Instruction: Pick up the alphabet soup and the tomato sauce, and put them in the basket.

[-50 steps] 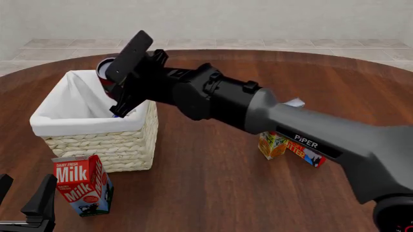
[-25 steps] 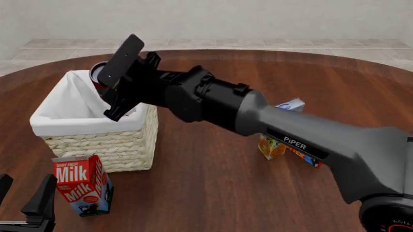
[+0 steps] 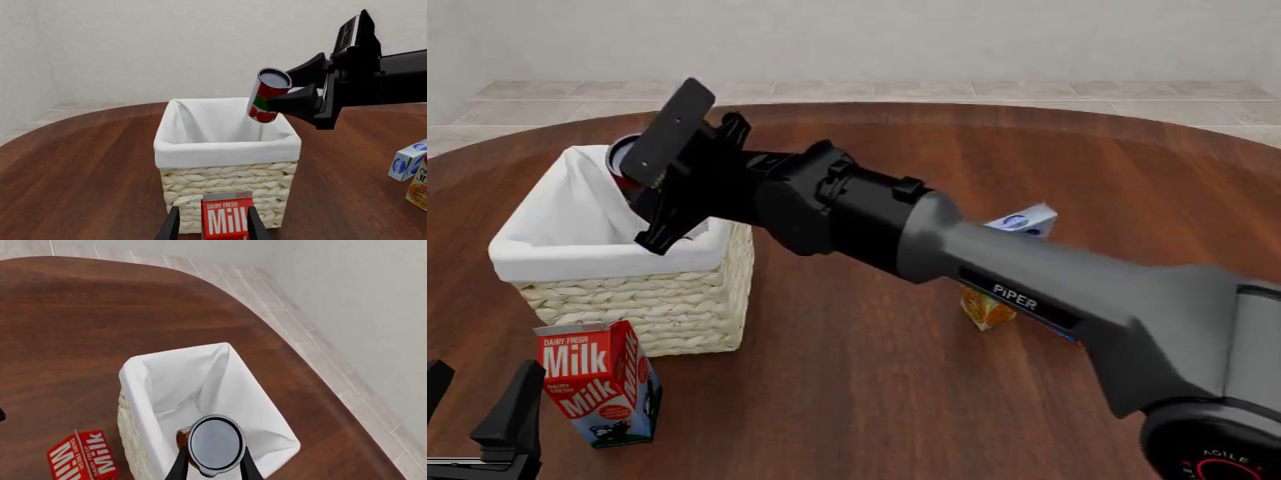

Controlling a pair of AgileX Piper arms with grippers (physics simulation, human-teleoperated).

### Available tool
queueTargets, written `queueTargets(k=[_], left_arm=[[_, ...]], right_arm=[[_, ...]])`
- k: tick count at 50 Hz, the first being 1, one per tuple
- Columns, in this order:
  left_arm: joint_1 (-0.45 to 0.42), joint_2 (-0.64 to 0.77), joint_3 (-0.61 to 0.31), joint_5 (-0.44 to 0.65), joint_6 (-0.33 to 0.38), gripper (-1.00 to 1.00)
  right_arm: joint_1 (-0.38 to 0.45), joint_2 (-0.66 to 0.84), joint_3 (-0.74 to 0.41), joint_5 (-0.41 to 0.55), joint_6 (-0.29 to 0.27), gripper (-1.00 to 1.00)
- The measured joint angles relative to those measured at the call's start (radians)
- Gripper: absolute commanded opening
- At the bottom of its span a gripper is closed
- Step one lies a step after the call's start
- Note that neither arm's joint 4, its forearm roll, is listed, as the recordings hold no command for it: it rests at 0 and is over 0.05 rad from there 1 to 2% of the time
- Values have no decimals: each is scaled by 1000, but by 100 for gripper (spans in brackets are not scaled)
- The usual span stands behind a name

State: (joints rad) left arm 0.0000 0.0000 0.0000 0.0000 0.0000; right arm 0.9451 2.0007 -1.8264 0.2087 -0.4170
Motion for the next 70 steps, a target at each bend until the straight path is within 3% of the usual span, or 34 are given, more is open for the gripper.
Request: queueTargets(k=[30,31,70], left_arm=[[0,0,0,0,0,100],[0,0,0,0,0,100],[0,0,0,0,0,100]], right_arm=[[-9,64,-76,27,-5,-100],[-9,66,-79,28,-5,100],[-28,72,-96,18,8,100]])
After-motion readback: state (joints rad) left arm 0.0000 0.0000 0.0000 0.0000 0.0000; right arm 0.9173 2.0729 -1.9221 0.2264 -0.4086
